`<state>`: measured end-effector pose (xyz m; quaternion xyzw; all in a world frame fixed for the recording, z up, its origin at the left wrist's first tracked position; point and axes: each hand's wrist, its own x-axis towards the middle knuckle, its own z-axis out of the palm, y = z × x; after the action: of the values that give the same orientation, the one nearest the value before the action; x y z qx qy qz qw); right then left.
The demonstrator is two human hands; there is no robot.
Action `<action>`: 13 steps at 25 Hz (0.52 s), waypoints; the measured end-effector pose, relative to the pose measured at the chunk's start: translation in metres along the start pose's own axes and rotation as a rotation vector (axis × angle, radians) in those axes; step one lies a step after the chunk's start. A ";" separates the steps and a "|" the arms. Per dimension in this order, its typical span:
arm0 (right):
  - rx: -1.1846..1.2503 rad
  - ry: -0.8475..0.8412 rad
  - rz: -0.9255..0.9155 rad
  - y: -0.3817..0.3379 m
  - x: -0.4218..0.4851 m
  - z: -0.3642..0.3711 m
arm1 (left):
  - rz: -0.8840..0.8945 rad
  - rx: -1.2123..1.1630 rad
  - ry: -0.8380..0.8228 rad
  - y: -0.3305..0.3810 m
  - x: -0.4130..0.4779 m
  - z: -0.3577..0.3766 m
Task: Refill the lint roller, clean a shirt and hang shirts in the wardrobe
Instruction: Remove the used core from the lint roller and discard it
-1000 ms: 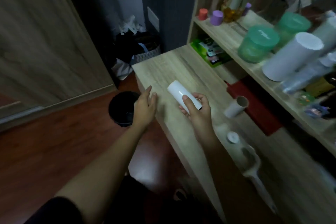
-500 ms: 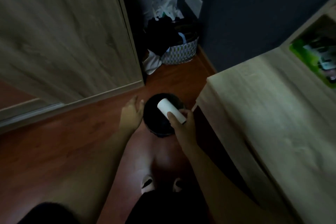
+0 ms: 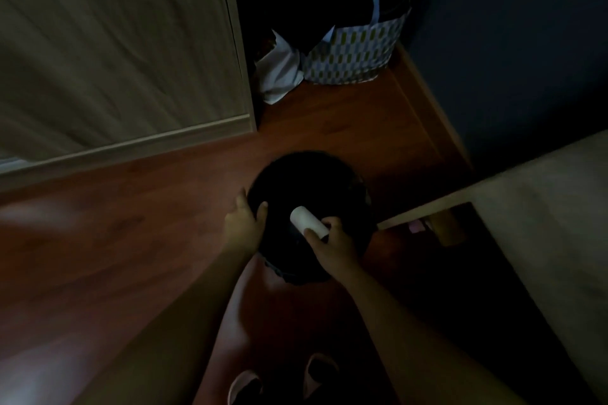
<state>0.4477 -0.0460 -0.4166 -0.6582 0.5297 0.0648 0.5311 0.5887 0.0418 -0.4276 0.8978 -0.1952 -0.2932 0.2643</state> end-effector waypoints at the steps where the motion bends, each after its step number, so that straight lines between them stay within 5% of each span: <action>1: -0.034 -0.005 -0.019 0.009 0.015 0.007 | -0.042 -0.030 -0.001 -0.008 0.010 0.014; 13: -0.329 -0.066 -0.060 0.015 0.063 0.029 | -0.161 -0.059 -0.005 -0.036 0.028 0.026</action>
<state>0.4773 -0.0620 -0.4791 -0.7493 0.4745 0.1564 0.4347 0.6001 0.0465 -0.4782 0.9017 -0.1143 -0.3213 0.2657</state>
